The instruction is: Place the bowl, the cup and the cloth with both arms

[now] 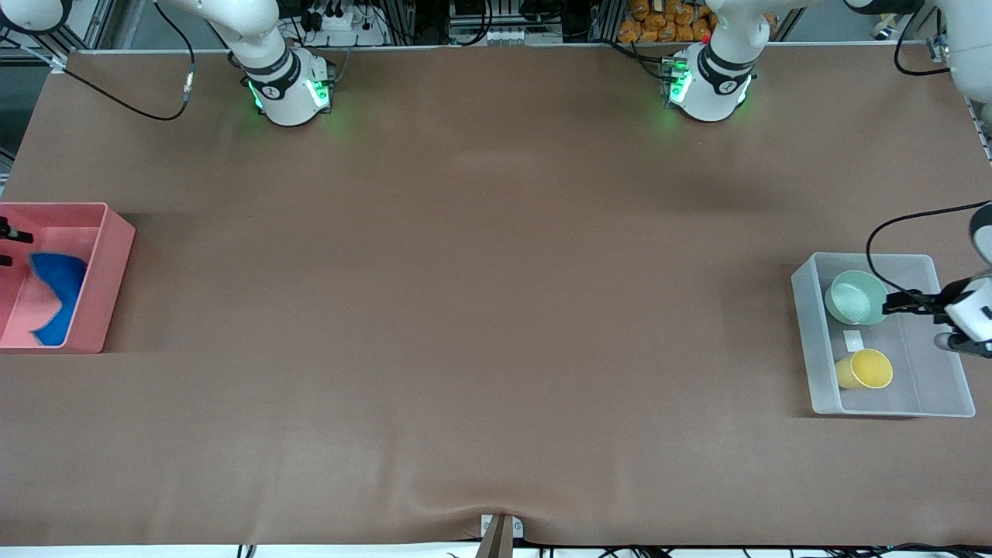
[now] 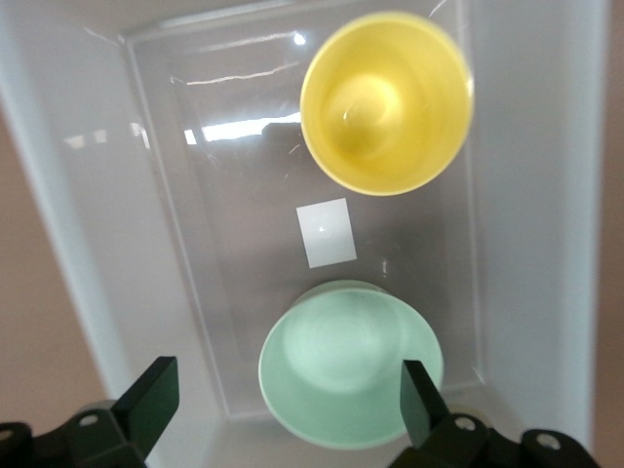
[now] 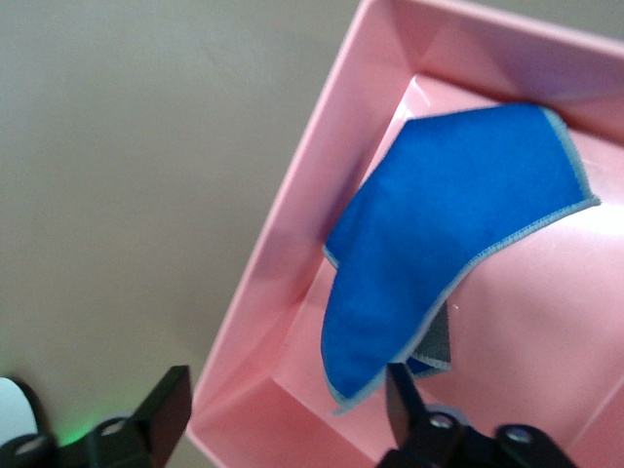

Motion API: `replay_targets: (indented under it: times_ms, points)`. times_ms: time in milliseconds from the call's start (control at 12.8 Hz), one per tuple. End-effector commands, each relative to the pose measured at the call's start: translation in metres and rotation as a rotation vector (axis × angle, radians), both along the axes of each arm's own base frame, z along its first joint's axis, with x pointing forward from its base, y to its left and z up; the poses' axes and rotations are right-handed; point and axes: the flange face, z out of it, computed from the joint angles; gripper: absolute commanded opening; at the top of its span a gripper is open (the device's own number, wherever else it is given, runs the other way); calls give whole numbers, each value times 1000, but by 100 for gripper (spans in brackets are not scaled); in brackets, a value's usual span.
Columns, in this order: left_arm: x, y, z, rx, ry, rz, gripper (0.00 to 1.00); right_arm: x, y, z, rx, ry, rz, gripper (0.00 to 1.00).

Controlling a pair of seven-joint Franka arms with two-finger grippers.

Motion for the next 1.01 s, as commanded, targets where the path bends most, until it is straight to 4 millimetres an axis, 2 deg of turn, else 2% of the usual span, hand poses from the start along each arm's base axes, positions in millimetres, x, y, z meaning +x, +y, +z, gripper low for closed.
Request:
replay_targets:
  times_ms: [0, 78, 234, 389, 545, 701, 856, 934]
  points:
    - [-5, -29, 53, 25, 29, 128, 100, 13, 45, 62, -69, 89, -46, 100]
    - [-7, -49, 65, 56, 56, 242, 100, 23, 66, 82, -96, 107, -56, 100]
    - [-11, -74, 97, 77, 53, 328, 100, 43, 114, 117, -150, 151, -90, 100]
    - [-17, -92, 129, 59, 31, 348, 100, 60, 176, 150, -195, 205, -155, 100]
    - [-31, -112, 167, 35, 33, 362, 100, 77, 253, 179, -276, 265, -215, 100]
    - [-53, -135, 213, 11, 12, 372, 100, 76, 331, 207, -347, 316, -302, 100]
    - [-76, -156, 241, -5, 21, 358, 100, 65, 391, 220, -395, 338, -358, 100]
    - [-85, -161, 251, -11, 9, 360, 100, 63, 412, 224, -420, 339, -392, 100]
